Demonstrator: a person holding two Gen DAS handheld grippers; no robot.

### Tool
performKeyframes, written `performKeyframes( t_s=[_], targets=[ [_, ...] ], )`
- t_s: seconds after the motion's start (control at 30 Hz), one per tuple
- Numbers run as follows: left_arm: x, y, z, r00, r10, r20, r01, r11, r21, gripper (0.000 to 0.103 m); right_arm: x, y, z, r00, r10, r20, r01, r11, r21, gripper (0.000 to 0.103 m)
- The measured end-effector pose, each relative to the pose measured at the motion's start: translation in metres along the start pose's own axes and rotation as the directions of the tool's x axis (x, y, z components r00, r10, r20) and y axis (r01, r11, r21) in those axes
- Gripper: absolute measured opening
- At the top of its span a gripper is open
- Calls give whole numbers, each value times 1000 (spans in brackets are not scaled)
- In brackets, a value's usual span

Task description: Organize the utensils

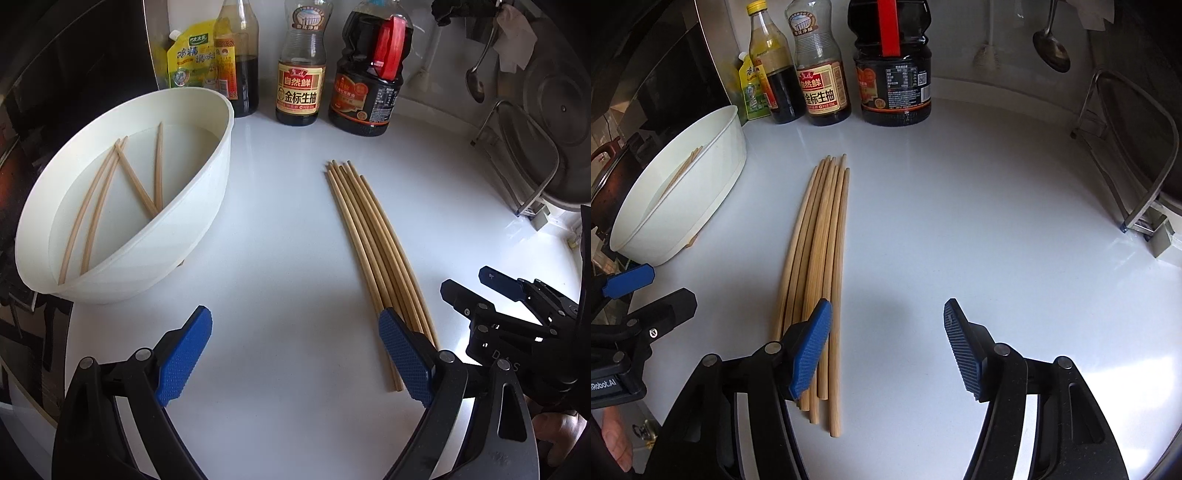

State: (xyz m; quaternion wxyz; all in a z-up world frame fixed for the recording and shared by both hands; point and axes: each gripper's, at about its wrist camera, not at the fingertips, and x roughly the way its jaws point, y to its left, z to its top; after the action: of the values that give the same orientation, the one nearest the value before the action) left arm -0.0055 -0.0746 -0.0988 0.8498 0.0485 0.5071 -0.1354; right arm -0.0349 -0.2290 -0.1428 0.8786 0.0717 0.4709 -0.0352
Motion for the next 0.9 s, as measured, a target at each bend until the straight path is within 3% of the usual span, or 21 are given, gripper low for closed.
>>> performKeyframes(
  t_s=[0.9],
  targets=[
    [28, -8, 4, 999, -4, -33, 2, 999, -39, 90, 24, 5, 4, 999, -18, -32, 14, 995, -100, 60]
  ],
)
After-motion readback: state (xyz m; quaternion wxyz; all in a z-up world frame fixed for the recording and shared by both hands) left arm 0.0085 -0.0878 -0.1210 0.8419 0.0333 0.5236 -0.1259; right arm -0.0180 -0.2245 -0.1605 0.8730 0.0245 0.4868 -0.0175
